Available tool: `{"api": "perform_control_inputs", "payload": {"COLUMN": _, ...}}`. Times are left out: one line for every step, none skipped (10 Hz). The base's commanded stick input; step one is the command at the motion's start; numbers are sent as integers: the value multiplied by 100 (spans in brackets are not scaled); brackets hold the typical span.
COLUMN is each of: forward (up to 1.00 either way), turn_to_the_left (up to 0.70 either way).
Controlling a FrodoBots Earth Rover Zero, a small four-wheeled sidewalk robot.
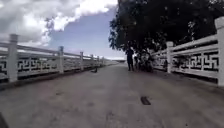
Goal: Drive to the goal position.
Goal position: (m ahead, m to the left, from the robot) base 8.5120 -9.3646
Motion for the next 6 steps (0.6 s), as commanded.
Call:
{"api": "perform_control_inputs", "payload": {"forward": 70, "turn_to_the_left": 0}}
{"api": "perform_control_inputs", "payload": {"forward": 70, "turn_to_the_left": 0}}
{"api": "perform_control_inputs", "payload": {"forward": 70, "turn_to_the_left": 0}}
{"api": "perform_control_inputs", "payload": {"forward": 70, "turn_to_the_left": 0}}
{"api": "perform_control_inputs", "payload": {"forward": 70, "turn_to_the_left": 0}}
{"api": "perform_control_inputs", "payload": {"forward": 70, "turn_to_the_left": 0}}
